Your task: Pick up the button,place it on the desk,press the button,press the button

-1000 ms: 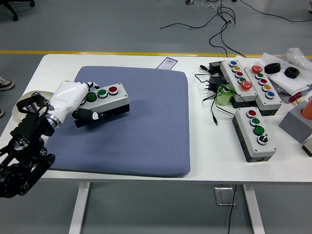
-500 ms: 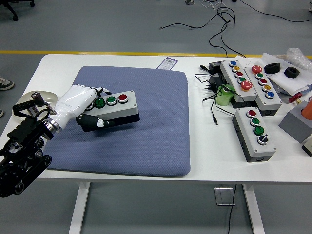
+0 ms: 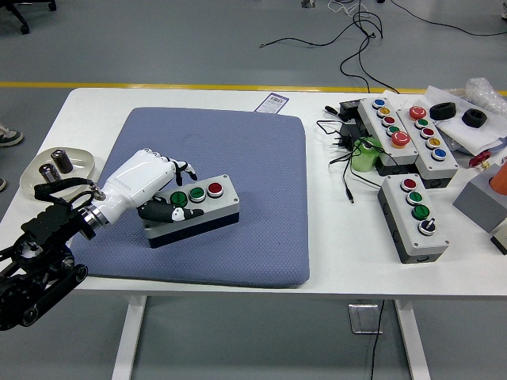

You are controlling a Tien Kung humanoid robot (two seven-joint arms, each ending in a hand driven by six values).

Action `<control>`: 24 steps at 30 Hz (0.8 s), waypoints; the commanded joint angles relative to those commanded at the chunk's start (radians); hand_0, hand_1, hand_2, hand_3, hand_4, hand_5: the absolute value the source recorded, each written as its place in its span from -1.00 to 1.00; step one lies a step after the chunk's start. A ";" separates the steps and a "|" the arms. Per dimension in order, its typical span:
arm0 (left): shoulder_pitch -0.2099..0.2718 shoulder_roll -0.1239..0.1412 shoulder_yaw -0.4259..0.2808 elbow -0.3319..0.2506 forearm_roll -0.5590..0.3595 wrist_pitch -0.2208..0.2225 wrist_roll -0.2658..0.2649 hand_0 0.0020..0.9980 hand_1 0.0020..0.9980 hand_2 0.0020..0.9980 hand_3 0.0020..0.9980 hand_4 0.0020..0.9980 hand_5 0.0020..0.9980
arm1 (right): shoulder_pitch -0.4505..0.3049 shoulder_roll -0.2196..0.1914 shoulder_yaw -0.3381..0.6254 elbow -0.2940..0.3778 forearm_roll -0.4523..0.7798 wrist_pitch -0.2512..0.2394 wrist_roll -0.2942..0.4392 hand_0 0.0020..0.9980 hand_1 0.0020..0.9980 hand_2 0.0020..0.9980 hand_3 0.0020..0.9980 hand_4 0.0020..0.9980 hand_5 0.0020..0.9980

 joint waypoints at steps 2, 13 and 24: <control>0.004 -0.001 -0.001 0.005 -0.010 0.009 -0.004 -0.95 -1.00 -1.00 -0.82 0.53 0.42 | 0.000 0.000 0.000 0.000 0.000 0.000 0.000 0.09 0.34 0.42 0.27 -0.38 -0.69; 0.008 -0.007 -0.062 -0.037 -0.027 0.141 0.042 -0.96 -0.90 -0.74 -0.30 0.65 0.53 | -0.002 0.000 0.007 0.000 -0.009 0.001 0.001 0.08 0.34 0.42 0.27 -0.38 -0.69; 0.014 0.002 -0.105 -0.108 -0.022 0.072 0.116 -0.34 -0.04 0.19 0.42 0.74 0.74 | -0.001 0.000 0.011 0.000 -0.010 0.001 0.002 0.08 0.34 0.42 0.27 -0.38 -0.69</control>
